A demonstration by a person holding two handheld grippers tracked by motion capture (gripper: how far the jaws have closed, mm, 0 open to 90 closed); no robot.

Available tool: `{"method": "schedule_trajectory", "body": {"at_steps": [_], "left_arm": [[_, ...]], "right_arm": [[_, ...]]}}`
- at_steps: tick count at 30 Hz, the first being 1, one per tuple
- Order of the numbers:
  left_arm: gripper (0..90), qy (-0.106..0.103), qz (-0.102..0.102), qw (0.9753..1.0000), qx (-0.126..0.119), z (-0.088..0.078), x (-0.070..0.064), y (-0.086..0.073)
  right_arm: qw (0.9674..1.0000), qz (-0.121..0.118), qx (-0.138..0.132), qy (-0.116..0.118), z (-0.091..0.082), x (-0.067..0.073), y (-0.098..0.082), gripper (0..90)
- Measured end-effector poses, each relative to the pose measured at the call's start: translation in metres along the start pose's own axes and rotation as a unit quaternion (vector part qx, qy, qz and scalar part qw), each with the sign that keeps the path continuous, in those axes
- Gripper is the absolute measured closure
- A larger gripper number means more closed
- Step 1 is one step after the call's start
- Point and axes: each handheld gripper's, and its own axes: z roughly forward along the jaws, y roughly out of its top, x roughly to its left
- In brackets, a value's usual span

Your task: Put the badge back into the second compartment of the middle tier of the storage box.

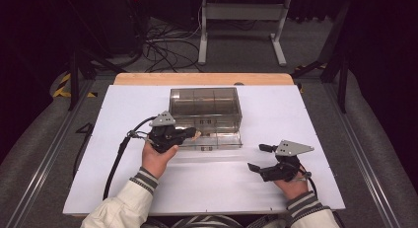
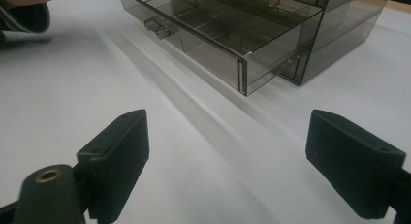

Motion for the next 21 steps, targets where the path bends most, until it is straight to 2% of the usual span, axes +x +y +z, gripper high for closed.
{"method": "schedule_trajectory", "body": {"at_steps": [1, 2, 5, 6, 7, 21], "left_arm": [[88.6, 0.002, 0.005, 1.0000, 0.001, 0.001, 0.000, 0.000], [88.6, -0.002, -0.004, 1.0000, 0.000, 0.003, -0.001, 0.000], [88.6, -0.002, 0.003, 1.0000, 0.005, 0.007, -0.002, 0.000], [88.6, -0.002, -0.003, 1.0000, 0.004, 0.009, -0.003, 0.000], [88.6, 0.001, 0.004, 1.0000, 0.006, 0.010, -0.003, 0.000], [88.5, 0.005, 0.007, 0.9997, 0.021, 0.025, -0.008, -0.002]], "right_arm": [[1.0000, 0.000, 0.000, 0.000, 0.000, 0.000, 0.000, 16.1], [1.0000, -0.001, 0.000, 0.000, 0.000, 0.000, 0.000, 16.1], [1.0000, -0.001, 0.000, 0.000, 0.000, 0.000, 0.000, 16.1], [1.0000, -0.001, 0.000, 0.000, 0.000, 0.000, 0.000, 16.1], [1.0000, -0.002, 0.000, 0.000, 0.000, 0.000, 0.000, 16.1], [1.0000, -0.003, -0.001, 0.003, 0.000, 0.001, 0.000, 16.1]]}}
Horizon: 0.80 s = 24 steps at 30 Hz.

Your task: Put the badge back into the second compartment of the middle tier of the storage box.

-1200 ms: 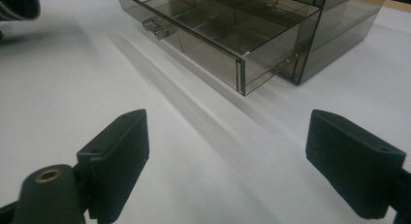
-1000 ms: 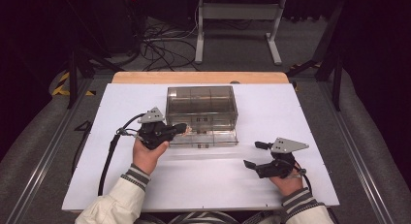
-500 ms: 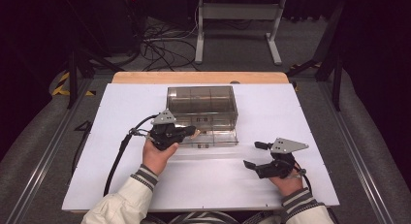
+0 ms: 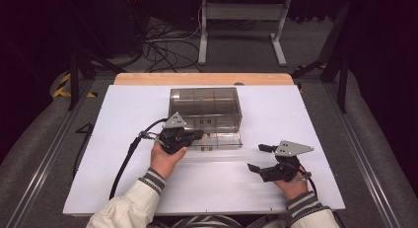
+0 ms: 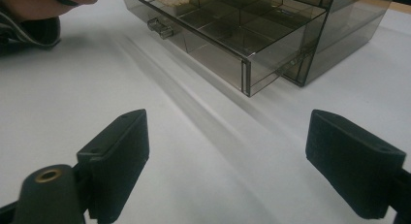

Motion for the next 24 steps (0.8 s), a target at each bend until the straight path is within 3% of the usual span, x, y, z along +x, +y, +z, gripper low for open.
{"method": "schedule_trajectory", "body": {"at_steps": [16, 17, 24], "left_arm": [[88.5, 0.006, 0.010, 0.9998, 0.013, 0.010, -0.001, -0.001], [88.4, 0.003, 0.000, 0.9999, 0.014, 0.010, -0.002, -0.002], [88.4, 0.003, 0.001, 0.9998, 0.020, 0.013, -0.001, -0.003]], "right_arm": [[1.0000, -0.003, -0.001, 0.001, 0.000, 0.001, 0.000, 16.1], [1.0000, -0.003, -0.001, 0.001, 0.000, 0.001, 0.000, 16.1], [1.0000, -0.004, -0.001, 0.001, 0.000, 0.001, 0.000, 16.1]]}}
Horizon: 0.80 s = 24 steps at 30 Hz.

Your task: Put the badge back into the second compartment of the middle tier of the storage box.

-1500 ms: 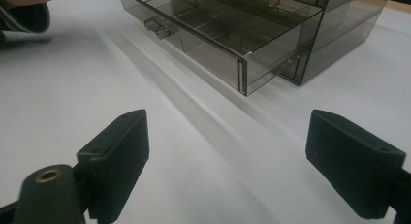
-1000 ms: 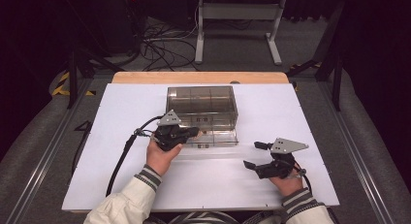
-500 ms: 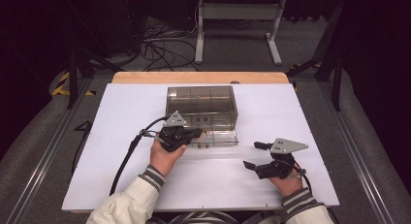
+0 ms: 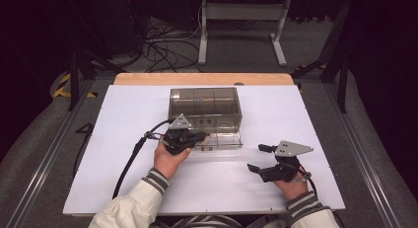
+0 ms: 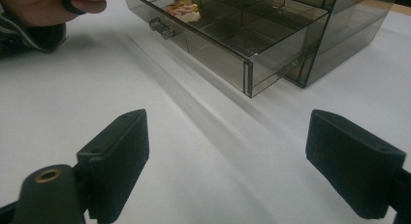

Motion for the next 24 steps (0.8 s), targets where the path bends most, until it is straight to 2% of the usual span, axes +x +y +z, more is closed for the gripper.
{"method": "schedule_trajectory", "body": {"at_steps": [5, 10, 18, 20, 24], "left_arm": [[88.4, 0.002, 0.004, 1.0000, 0.003, 0.0013, 0.0009, -0.0003], [88.4, -0.002, -0.003, 1.0000, 0.005, 0.0030, 0.0001, -0.0008], [88.2, 0.003, 0.009, 0.9999, 0.008, 0.0047, -0.0005, 0.0002], [88.0, 0.002, 0.004, 1.0000, 0.009, 0.0052, -0.0013, 0.0001], [87.3, 0.007, 0.007, 0.9999, 0.007, 0.0051, -0.0009, 0.0007]], "right_arm": [[1.0000, 0.000, 0.000, 0.001, 0.0001, 0.0001, 0.0000, 16.1], [1.0000, -0.001, 0.000, 0.001, 0.0002, 0.0002, 0.0000, 16.1], [1.0000, -0.003, 0.001, 0.002, 0.0004, 0.0005, 0.0000, 16.1], [1.0000, -0.002, 0.001, 0.003, 0.0004, 0.0004, 0.0000, 16.1], [1.0000, -0.001, -0.001, 0.005, 0.0000, 0.0001, 0.0000, 16.1]]}}
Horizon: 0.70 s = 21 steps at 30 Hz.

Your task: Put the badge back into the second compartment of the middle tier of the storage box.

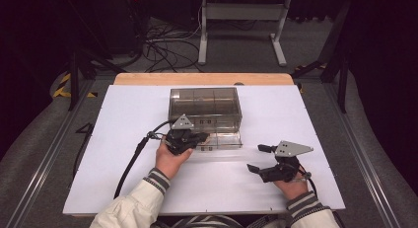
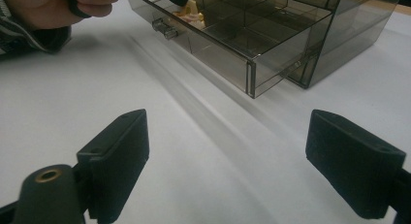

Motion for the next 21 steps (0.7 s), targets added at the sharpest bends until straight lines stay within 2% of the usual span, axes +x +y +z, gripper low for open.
{"method": "schedule_trajectory", "body": {"at_steps": [6, 8, 13, 16, 18, 21], "left_arm": [[83.3, 0.004, -0.005, 1.0000, -0.005, 0.000, 0.000, 0.000], [82.6, 0.011, 0.004, 0.9999, -0.006, -0.002, 0.000, 0.001], [83.8, 0.016, 0.009, 0.9997, -0.014, -0.008, -0.003, 0.003], [90.0, 0.016, 0.025, 0.9995, -0.013, -0.013, -0.005, 0.004], [90.0, 0.004, 0.029, 0.9995, -0.009, -0.016, -0.008, 0.005], [90.0, 0.004, 0.042, 0.9991, -0.003, -0.021, -0.014, 0.006]], "right_arm": [[1.0000, -0.002, -0.001, 0.003, 0.000, 0.000, 0.000, 16.1], [1.0000, -0.002, -0.001, 0.004, 0.000, 0.000, 0.000, 16.1], [1.0000, -0.003, 0.000, 0.003, 0.000, 0.001, 0.000, 16.1], [1.0000, -0.003, -0.001, 0.004, 0.000, 0.000, 0.000, 16.1], [1.0000, -0.003, 0.000, 0.004, 0.000, 0.000, 0.000, 16.1], [1.0000, -0.002, 0.000, 0.003, 0.000, 0.000, 0.000, 16.1]]}}
